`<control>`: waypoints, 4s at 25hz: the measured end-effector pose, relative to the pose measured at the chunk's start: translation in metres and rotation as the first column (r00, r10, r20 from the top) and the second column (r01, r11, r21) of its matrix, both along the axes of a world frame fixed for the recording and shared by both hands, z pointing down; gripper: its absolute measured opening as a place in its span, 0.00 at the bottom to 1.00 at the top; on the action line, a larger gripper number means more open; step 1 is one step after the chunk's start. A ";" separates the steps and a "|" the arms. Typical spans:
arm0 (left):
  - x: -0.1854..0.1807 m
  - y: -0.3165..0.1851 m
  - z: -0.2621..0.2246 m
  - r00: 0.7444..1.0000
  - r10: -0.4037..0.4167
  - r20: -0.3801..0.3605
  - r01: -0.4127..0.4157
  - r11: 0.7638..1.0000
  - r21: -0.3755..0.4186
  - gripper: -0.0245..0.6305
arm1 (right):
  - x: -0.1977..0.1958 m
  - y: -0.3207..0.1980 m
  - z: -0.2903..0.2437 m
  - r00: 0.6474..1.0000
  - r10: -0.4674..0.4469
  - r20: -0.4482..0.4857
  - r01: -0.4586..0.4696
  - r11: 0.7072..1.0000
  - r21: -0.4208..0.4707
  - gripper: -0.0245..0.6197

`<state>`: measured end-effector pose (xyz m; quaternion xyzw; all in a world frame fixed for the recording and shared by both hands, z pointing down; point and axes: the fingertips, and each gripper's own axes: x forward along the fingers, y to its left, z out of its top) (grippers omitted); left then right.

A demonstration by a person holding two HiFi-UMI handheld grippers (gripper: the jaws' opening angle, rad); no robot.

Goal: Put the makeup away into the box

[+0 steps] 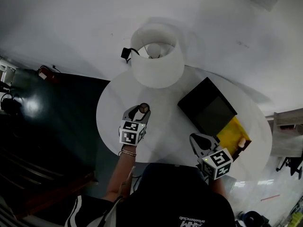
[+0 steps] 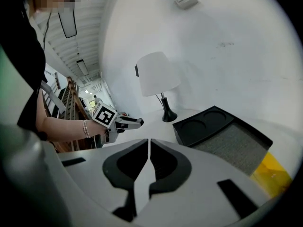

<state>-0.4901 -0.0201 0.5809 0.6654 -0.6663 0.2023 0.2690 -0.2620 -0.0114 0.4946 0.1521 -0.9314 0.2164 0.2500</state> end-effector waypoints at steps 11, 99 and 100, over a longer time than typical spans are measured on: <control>0.063 -0.020 -0.015 0.996 0.088 0.011 -0.088 0.996 0.030 0.38 | 0.061 0.002 -0.003 0.998 0.061 0.004 -0.061 0.998 0.015 0.08; 0.524 -0.088 0.057 0.370 0.929 0.020 -0.872 0.355 -0.338 0.38 | 0.387 0.017 0.028 0.706 0.706 0.062 -0.704 0.709 -0.053 0.08; 0.524 -0.082 0.060 0.340 0.940 0.015 -0.874 0.322 -0.363 0.38 | 0.388 0.017 0.028 0.705 0.706 0.064 -0.704 0.708 -0.054 0.08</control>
